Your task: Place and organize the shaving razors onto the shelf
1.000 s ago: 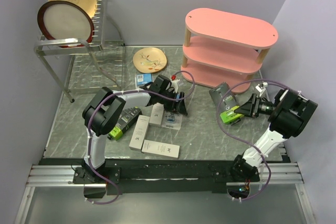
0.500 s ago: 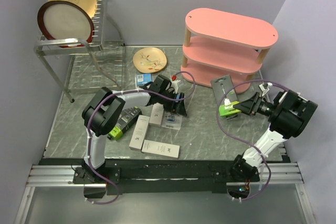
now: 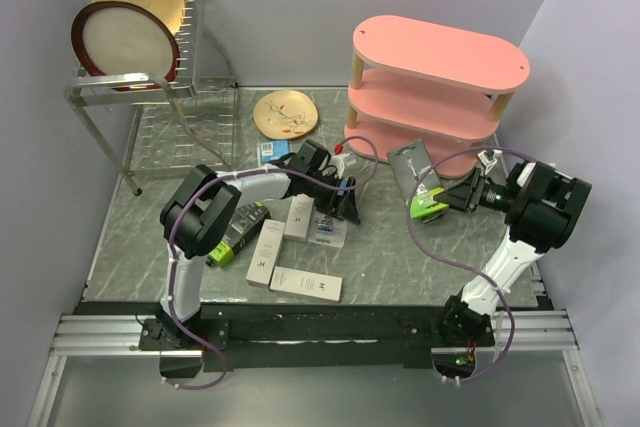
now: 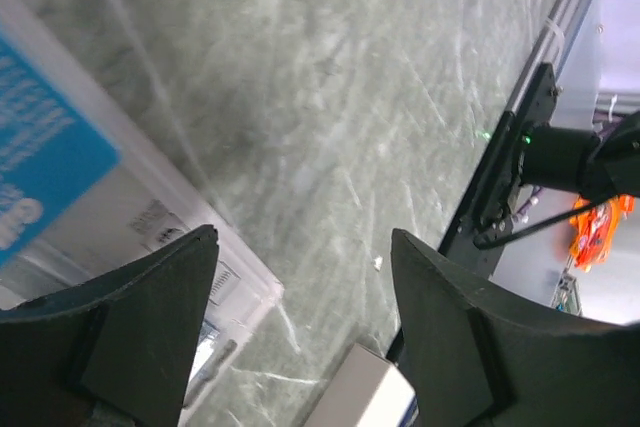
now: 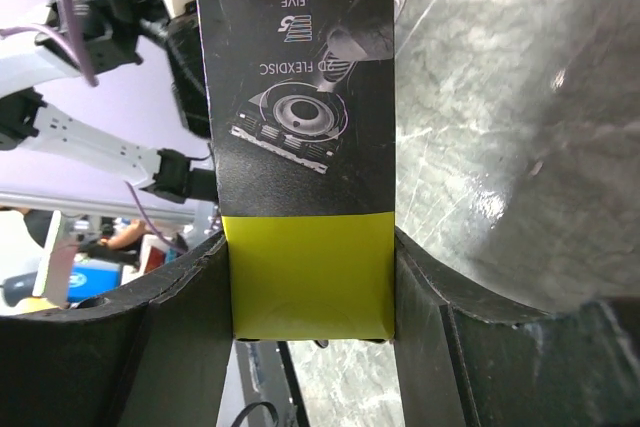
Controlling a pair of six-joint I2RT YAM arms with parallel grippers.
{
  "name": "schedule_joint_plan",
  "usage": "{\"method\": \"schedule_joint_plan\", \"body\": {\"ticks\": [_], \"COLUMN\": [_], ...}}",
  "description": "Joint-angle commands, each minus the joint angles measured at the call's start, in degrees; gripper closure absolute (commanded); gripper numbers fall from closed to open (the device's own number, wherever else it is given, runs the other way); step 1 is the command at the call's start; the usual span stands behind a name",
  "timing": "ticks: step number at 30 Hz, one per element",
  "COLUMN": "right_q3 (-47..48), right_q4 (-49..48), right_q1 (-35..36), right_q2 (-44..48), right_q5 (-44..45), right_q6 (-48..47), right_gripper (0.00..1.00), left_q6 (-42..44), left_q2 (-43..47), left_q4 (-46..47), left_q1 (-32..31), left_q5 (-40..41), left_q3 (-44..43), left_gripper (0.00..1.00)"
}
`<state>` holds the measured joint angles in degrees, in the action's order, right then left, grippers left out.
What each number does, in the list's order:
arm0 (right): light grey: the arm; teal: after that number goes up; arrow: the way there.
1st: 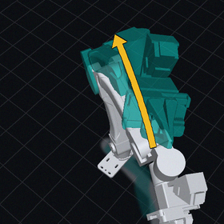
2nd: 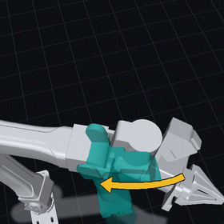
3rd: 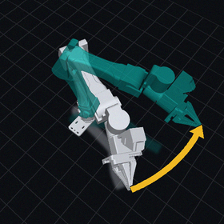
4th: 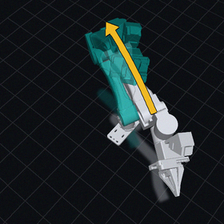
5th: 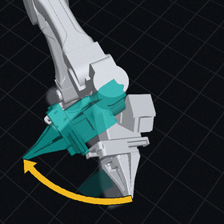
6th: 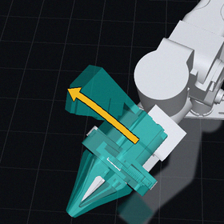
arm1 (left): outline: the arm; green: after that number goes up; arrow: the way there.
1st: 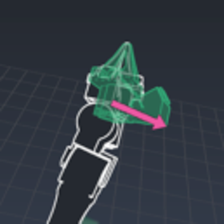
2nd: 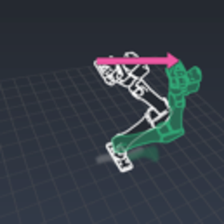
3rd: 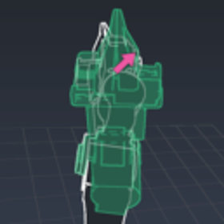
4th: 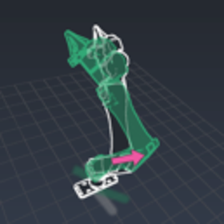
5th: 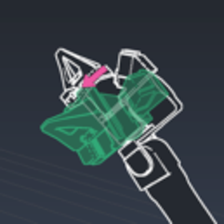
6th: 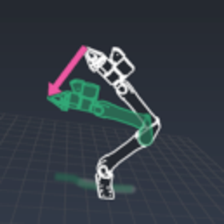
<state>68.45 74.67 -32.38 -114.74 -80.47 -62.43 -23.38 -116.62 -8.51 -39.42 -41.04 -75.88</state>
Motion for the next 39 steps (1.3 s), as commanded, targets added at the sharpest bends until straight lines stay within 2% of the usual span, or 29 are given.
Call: {"method": "schedule_joint_plan", "body": {"ticks": [1, 10, 14, 18, 19, 21, 23, 25, 27, 29, 31, 32, 33, 34, 35, 36, 37, 38, 39], "right_q3": [2.92, 2.92, 8.80, 16.35, 21.24, 27.41, 37.60, 47.28, 52.72, 52.76, 48.03, 44.27, 30.74, 21.47, 14.16, 12.43, 15.90, 19.32, 20.14], "right_q4": [8.03, 7.94, 7.86, 8.12, 8.12, 8.12, 7.86, 7.94, 7.77, 6.90, -0.19, -16.85, -32.07, -51.19, -84.10, -88.60, -85.17, -77.30, -79.49], "right_q1": [1.35, 3.82, 4.25, 5.48, 6.27, 8.47, 9.87, 10.50, 10.32, 9.62, 9.53, 9.44, 9.53, 8.75, 7.00, 6.63, 8.80, 9.52, 9.62], "right_q2": [7.59, 29.99, 38.69, 39.68, 38.90, 36.26, 33.28, 30.90, 28.70, 30.09, 34.72, 37.80, 41.92, 51.27, 54.41, 55.58, 53.41, 52.00, 51.38], "right_q5": [-12.43, -7.78, -8.30, -12.51, -12.70, -12.87, -12.87, -12.79, -10.43, -9.19, -4.72, -2.44, 5.50, 9.85, 11.54, 13.82, 17.59, 20.67, 22.53], "right_q6": [3.44, 6.70, 6.80, 6.44, 6.97, 9.25, 11.09, 16.28, 19.44, 19.19, 28.20, 34.42, 57.28, 72.04, 82.98, 89.00, 86.37, 84.17, 88.06], "right_gripper": [0.69, 0.72, 0.73, 0.74, 0.75, 0.75, 0.75, 0.76, 0.78, 0.79, 0.80, 0.82, 0.83, 0.85, 0.81, 0.77, 0.80, 0.82, 0.86], "left_q6": [5.08, 15.11, 19.49, 22.76, 25.20, 25.92, 26.28, 26.54, 26.54, 26.80, 27.24, 27.50, 27.59, 27.86, 27.95, 27.95, 27.95, 28.03, 28.30], "left_q2": [7.19, 15.80, 19.14, 20.99, 21.43, 21.87, 22.40, 22.83, 23.10, 23.36, 23.63, 23.72, 23.80, 24.07, 24.33, 24.42, 24.94, 25.12, 25.56], "left_q4": [-6.23, -11.79, -10.56, -11.08, -11.43, -12.49, -12.84, -13.11, -12.76, -12.58, -12.41, -12.49, -12.49, -12.49, -12.41, -12.40, -12.23, -12.32, -12.49], "left_q1": [-1.01, 1.97, 3.47, 4.09, 4.09, 4.17, 4.17, 4.17, 4.17, 4.17, 4.17, 4.17, 4.17, 4.17, 4.17, 4.17, 4.17, 4.17, 4.17], "left_q5": [-0.80, 7.63, 13.78, 18.00, 18.18, 18.10, 18.10, 17.92, 18.18, 18.97, 20.02, 20.20, 20.38, 20.56, 20.64, 20.65, 20.73, 20.82, 20.91], "left_q3": [-3.22, -1.91, -3.04, -2.96, -2.70, -2.44, -2.00, -1.73, -1.64, -2.43, -3.66, -4.01, -4.28, -4.37, -4.19, -3.93, -3.32, -2.97, -2.61], "left_gripper": [0.24, 0.23, 0.23, 0.23, 0.23, 0.23, 0.23, 0.23, 0.23, 0.23, 0.23, 0.23, 0.23, 0.23, 0.23, 0.23, 0.23, 0.23, 0.23]}}
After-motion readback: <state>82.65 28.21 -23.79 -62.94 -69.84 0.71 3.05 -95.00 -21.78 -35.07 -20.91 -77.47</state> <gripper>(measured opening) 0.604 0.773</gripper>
